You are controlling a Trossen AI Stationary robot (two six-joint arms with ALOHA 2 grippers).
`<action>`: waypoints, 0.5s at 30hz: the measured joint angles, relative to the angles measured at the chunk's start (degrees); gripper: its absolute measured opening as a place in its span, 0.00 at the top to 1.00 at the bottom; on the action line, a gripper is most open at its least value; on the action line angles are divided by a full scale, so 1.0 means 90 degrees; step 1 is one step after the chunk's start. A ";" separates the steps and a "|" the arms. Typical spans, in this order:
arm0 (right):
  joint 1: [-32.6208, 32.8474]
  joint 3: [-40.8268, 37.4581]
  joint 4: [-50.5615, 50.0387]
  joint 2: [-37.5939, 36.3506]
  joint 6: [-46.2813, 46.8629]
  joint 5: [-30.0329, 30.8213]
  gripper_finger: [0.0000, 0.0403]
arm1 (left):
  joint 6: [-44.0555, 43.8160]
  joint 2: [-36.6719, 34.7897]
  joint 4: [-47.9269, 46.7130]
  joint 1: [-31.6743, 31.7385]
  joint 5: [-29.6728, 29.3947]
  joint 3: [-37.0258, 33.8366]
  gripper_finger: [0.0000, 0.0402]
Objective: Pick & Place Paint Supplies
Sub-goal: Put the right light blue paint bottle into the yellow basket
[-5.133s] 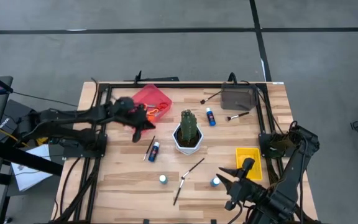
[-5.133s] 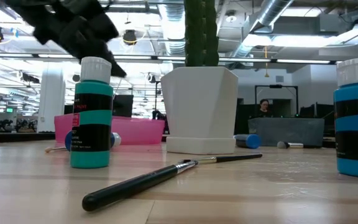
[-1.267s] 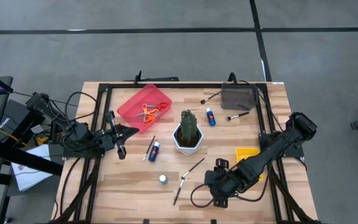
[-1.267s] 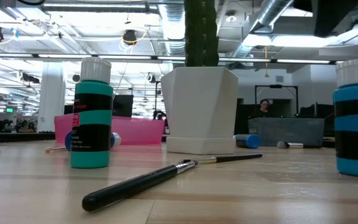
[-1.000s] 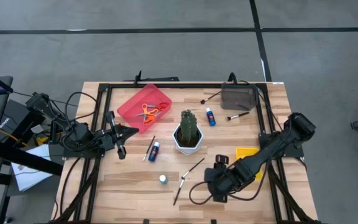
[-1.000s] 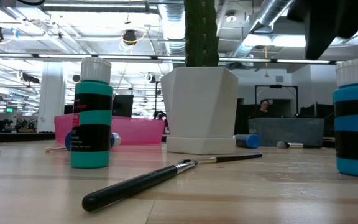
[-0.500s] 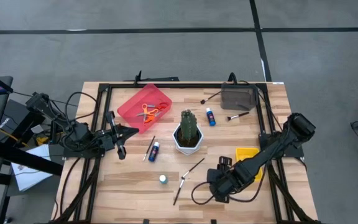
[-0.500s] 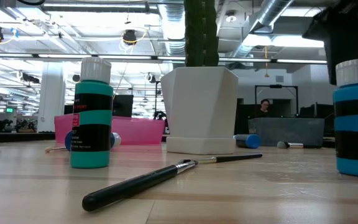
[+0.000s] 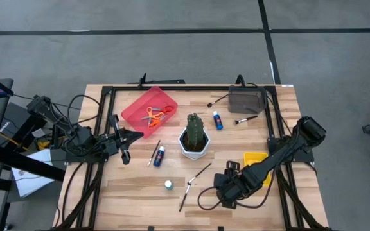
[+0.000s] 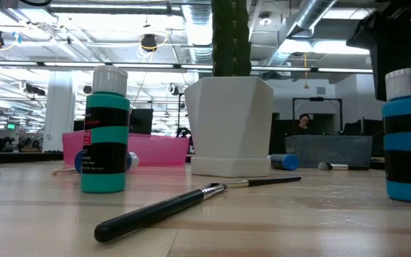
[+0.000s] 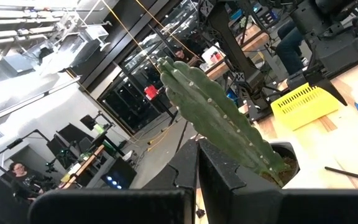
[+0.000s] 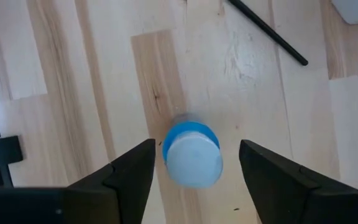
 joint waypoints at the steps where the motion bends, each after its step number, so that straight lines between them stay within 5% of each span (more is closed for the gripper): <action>1: -0.0003 0.0000 0.0005 0.0000 -0.0002 0.0000 0.45 | 0.0000 -0.0002 0.0000 0.0000 -0.0002 0.0000 0.98; 12: -0.0039 0.0002 0.0001 -0.0002 -0.0021 0.0026 0.73 | -0.0002 0.0000 0.0000 0.0000 -0.0022 0.0000 0.98; 15: -0.0039 0.0002 -0.0004 -0.0002 -0.0021 0.0029 0.73 | -0.0002 -0.0001 0.0000 0.0000 -0.0022 0.0000 0.98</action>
